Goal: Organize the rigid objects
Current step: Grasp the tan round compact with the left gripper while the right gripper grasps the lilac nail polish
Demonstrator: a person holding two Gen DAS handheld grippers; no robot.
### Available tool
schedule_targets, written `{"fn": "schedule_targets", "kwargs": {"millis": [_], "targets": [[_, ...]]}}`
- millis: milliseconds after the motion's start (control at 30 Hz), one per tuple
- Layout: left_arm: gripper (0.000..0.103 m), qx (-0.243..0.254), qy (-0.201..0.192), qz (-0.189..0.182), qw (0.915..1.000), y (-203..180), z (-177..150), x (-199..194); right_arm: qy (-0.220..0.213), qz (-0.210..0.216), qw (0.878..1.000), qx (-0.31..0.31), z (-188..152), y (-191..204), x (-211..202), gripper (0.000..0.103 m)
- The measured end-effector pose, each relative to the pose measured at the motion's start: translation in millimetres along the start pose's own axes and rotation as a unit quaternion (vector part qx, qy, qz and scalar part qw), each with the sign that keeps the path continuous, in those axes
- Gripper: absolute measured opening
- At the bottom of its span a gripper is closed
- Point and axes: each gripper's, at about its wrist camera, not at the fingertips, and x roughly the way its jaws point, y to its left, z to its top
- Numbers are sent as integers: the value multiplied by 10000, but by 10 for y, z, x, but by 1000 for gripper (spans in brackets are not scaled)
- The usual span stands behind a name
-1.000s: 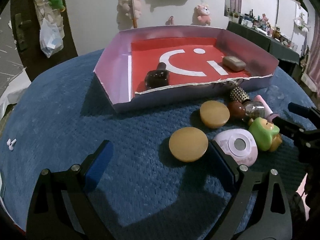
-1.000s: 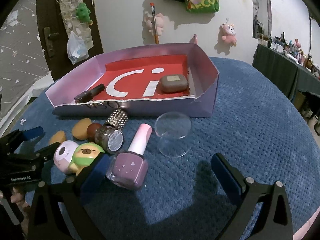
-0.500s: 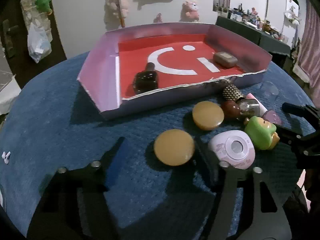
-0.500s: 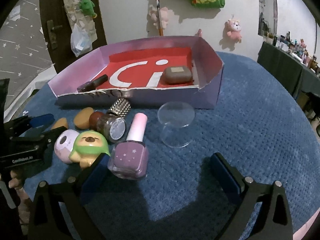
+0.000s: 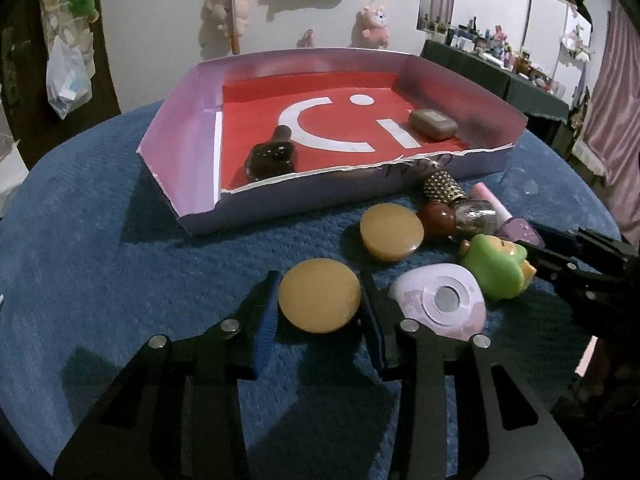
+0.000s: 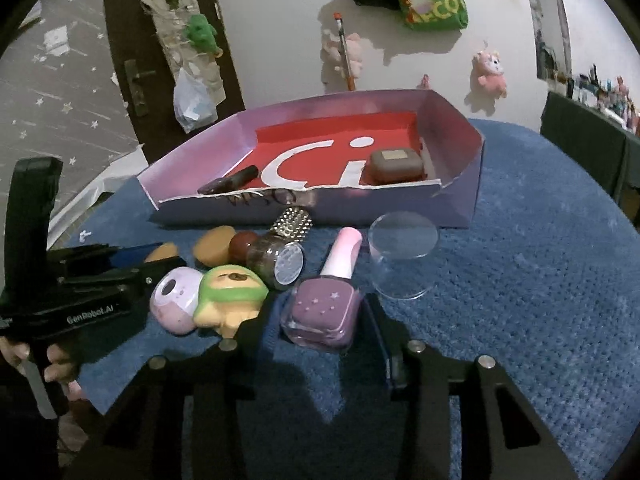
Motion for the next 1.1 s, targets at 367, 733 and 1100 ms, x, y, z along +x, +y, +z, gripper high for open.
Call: {"fn": "schedule_targets", "kwargs": {"millis": [367, 733, 1100], "targets": [[36, 31, -315, -96, 9995, -90, 17, -261, -292, 92, 9995, 63, 86, -27, -211, 40], [36, -33, -161, -75, 9998, -101, -153, -290, 15, 40, 10000, -55, -77, -33, -224, 40], [43, -166, -106, -23, 9998, -90, -343, -242, 72, -205, 9991, -371, -138, 54, -152, 46]]}}
